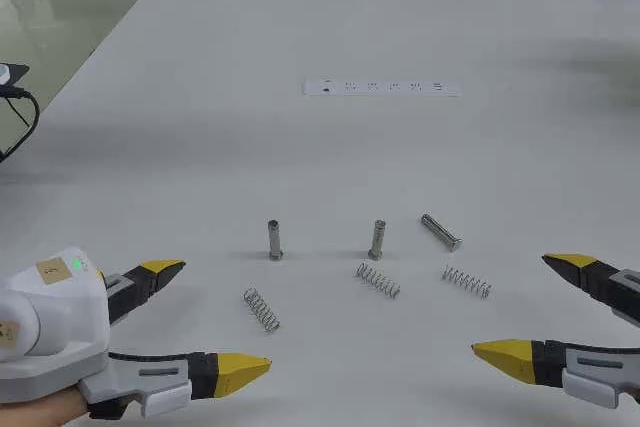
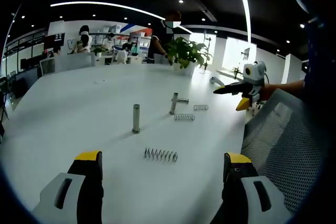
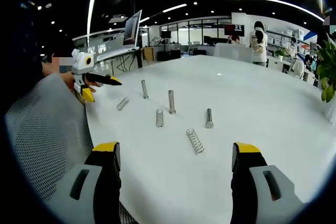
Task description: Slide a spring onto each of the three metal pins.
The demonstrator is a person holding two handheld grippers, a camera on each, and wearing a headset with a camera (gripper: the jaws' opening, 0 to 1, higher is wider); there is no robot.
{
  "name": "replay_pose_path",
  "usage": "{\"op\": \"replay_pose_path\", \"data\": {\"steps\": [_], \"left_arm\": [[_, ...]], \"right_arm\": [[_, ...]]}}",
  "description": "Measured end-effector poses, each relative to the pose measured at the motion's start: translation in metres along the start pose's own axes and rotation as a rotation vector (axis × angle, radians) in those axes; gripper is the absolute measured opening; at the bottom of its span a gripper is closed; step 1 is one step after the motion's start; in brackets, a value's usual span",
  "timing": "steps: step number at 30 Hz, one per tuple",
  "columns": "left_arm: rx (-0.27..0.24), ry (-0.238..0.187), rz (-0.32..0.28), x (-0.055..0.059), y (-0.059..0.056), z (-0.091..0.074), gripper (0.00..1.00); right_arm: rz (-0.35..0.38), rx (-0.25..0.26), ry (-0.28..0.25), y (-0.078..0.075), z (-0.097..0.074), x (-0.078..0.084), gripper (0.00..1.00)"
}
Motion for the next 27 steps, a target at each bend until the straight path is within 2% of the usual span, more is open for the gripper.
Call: {"op": "replay_pose_path", "data": {"steps": [12, 19, 27], "left_arm": [[-0.006, -0.001, 0.008, -0.0031, 0.0020, -0.0025, 0.91], [-0.008, -0.004, 0.018, -0.0090, 0.0021, -0.0030, 0.90], [-0.012, -0.001, 0.017, -0.0093, 0.0015, -0.0038, 0.90]], "right_arm": [[-0.001, 0.004, 0.001, -0.0001, 0.0010, 0.0003, 0.86], [0.003, 0.010, -0.009, -0.0018, 0.0002, -0.0010, 0.85], [0.005, 0.011, -0.011, -0.0030, -0.0020, 0.0002, 0.84]]}}
Point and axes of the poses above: the centre of the closed fingertips' face, and the gripper's own axes: z roughly forward along the fingers, y roughly to its left, x roughly out of its underside, the point moved 2 cm from there along -z, roughly backward along the fingers, and after that the axes turned 15 degrees about z, right-handed, at the moved point
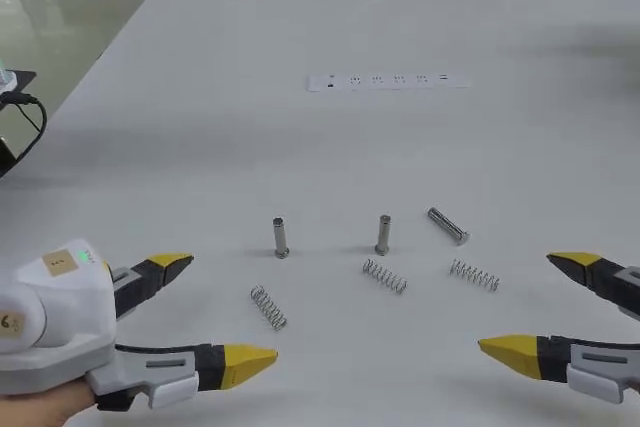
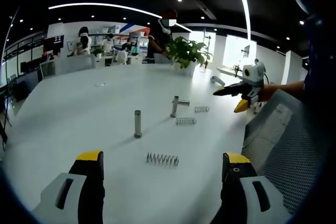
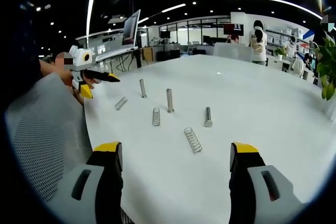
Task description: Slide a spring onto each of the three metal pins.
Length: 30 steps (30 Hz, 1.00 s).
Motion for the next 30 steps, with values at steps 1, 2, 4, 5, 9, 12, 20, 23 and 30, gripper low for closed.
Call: {"op": "replay_pose_path", "data": {"steps": [1, 2, 4, 5, 9, 12, 20, 23, 30], "left_arm": [[0.000, 0.001, 0.000, 0.0003, -0.0003, -0.0002, 0.90], [-0.001, 0.001, 0.000, 0.0002, -0.0004, -0.0003, 0.90], [-0.002, 0.002, -0.001, 0.0002, -0.0001, -0.0009, 0.90], [-0.002, 0.002, -0.003, 0.0002, 0.0001, -0.0010, 0.91], [-0.008, 0.005, -0.008, 0.0009, 0.0011, -0.0014, 0.91], [-0.008, 0.005, -0.007, 0.0003, 0.0005, -0.0015, 0.90], [-0.008, 0.009, -0.010, 0.0013, 0.0005, -0.0016, 0.90], [-0.008, 0.011, -0.010, 0.0015, 0.0008, -0.0015, 0.90], [-0.004, 0.013, -0.009, 0.0007, 0.0001, -0.0012, 0.89]], "right_arm": [[0.001, 0.001, 0.000, -0.0007, -0.0004, -0.0001, 0.84], [0.001, 0.002, 0.000, -0.0010, -0.0006, -0.0001, 0.84], [0.006, 0.003, -0.005, -0.0026, -0.0014, -0.0011, 0.84], [0.007, 0.005, -0.007, -0.0032, -0.0016, -0.0013, 0.84], [0.008, 0.005, -0.005, -0.0043, -0.0012, -0.0016, 0.83], [0.009, 0.005, -0.010, -0.0048, -0.0010, -0.0029, 0.83], [0.009, 0.010, -0.009, -0.0073, -0.0010, -0.0037, 0.83], [0.012, 0.014, -0.010, -0.0093, -0.0008, -0.0048, 0.82], [0.011, 0.014, -0.012, -0.0090, -0.0009, -0.0067, 0.81]]}}
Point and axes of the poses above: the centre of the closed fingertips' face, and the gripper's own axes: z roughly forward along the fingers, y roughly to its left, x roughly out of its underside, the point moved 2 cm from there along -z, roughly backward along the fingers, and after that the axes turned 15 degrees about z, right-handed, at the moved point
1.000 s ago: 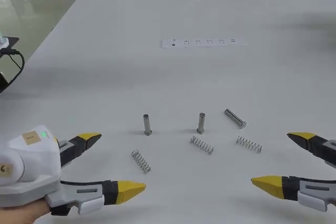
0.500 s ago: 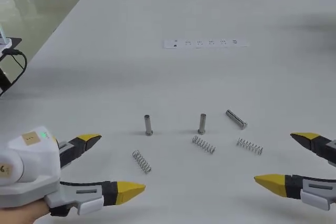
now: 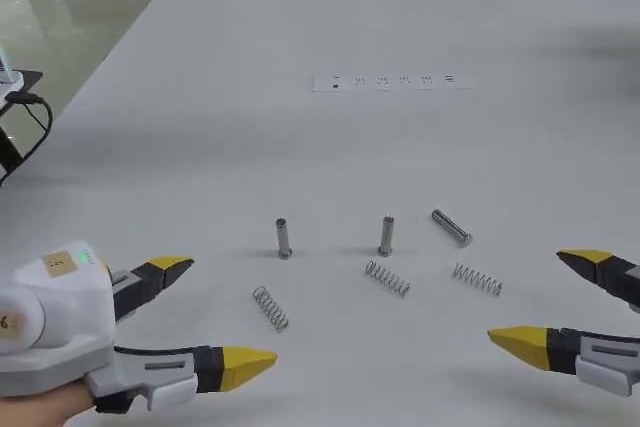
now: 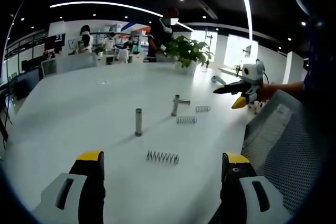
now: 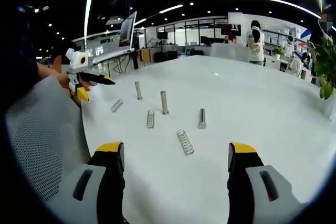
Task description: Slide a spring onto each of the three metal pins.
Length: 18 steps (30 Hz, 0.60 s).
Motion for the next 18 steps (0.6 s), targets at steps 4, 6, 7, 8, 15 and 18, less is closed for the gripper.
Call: {"op": "replay_pose_path", "data": {"steps": [4, 6, 7, 8, 15, 18], "left_arm": [[0.001, 0.000, 0.003, -0.001, 0.002, -0.001, 0.89], [-0.002, -0.002, 0.004, -0.002, 0.003, -0.002, 0.89], [-0.003, -0.003, 0.005, -0.003, 0.003, -0.002, 0.89], [-0.004, -0.004, 0.006, -0.004, 0.003, -0.002, 0.89], [-0.008, -0.016, 0.009, -0.009, 0.002, -0.005, 0.89], [-0.010, -0.022, 0.012, -0.012, 0.001, -0.007, 0.89]], "right_arm": [[0.001, 0.001, -0.002, -0.001, 0.000, -0.002, 0.81], [-0.001, 0.000, -0.003, -0.001, -0.001, -0.004, 0.80], [-0.004, 0.000, -0.002, -0.001, -0.001, -0.005, 0.80], [-0.012, 0.000, 0.001, -0.002, 0.000, -0.007, 0.80], [-0.055, -0.003, 0.002, -0.004, 0.005, -0.027, 0.79], [-0.081, 0.000, 0.008, -0.006, 0.010, -0.038, 0.77]]}}
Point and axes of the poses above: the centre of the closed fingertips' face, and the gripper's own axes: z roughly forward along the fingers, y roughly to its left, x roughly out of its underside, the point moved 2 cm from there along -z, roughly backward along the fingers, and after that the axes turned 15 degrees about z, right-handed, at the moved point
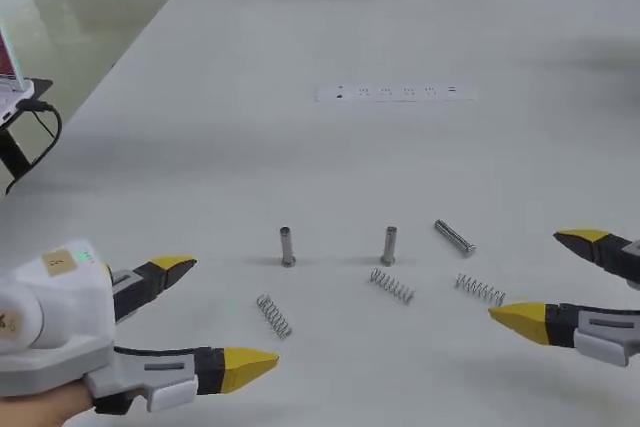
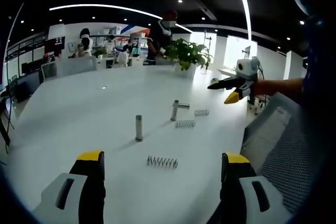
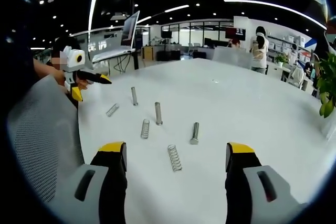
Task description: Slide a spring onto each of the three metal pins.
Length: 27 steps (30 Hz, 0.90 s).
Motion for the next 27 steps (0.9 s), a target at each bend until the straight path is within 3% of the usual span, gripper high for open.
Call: {"op": "replay_pose_path", "data": {"steps": [7, 15, 27], "left_arm": [[-0.008, -0.036, 0.023, -0.018, -0.002, -0.009, 0.89], [0.001, -0.073, 0.042, -0.038, -0.010, -0.013, 0.89], [-0.018, -0.081, 0.047, -0.036, -0.006, -0.015, 0.89]], "right_arm": [[-0.051, 0.005, 0.011, -0.007, 0.016, -0.027, 0.70], [-0.099, 0.022, 0.079, -0.016, 0.044, -0.043, 0.65], [-0.143, 0.063, 0.216, -0.028, 0.082, -0.044, 0.54]]}}
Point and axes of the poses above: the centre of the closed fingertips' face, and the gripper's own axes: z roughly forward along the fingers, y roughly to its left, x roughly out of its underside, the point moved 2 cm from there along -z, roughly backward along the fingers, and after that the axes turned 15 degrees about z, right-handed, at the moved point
